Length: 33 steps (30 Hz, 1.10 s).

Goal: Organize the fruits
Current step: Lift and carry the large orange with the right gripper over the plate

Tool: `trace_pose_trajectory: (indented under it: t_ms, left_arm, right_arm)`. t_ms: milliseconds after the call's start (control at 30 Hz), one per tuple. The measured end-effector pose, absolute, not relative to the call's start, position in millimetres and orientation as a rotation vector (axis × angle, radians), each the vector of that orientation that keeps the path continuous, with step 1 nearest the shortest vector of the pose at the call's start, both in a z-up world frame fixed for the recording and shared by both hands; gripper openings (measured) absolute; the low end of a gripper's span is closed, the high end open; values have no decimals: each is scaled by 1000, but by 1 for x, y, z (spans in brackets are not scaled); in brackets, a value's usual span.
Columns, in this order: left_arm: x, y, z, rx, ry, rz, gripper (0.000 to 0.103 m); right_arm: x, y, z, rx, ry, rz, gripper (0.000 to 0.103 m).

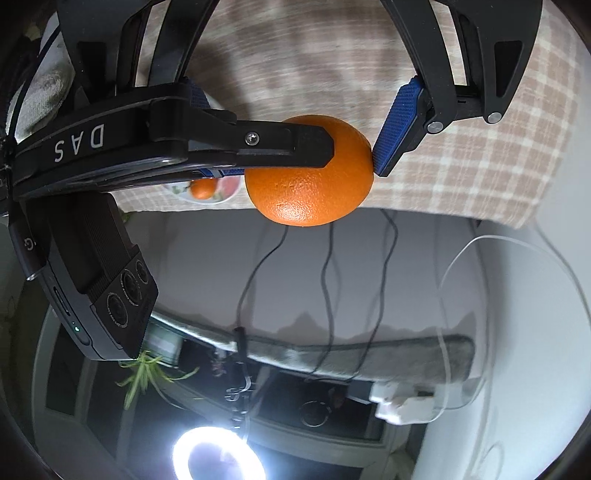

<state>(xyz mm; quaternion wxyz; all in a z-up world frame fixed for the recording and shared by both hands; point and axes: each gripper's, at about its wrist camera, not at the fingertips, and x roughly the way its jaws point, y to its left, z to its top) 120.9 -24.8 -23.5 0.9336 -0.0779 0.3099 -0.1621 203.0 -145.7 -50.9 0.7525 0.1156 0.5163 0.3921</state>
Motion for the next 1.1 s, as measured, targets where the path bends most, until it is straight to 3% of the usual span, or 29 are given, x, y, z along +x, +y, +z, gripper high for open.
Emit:
trace_pose_trajectory:
  t_ms: [567, 1100]
  left_arm:
    - [115, -124, -4, -84, 612, -511, 78]
    - [122, -205, -21, -27, 680, -630, 78]
  right_arm:
    - [186, -266, -22, 288, 1048, 707, 71]
    - [184, -354, -43, 388, 1064, 578, 71]
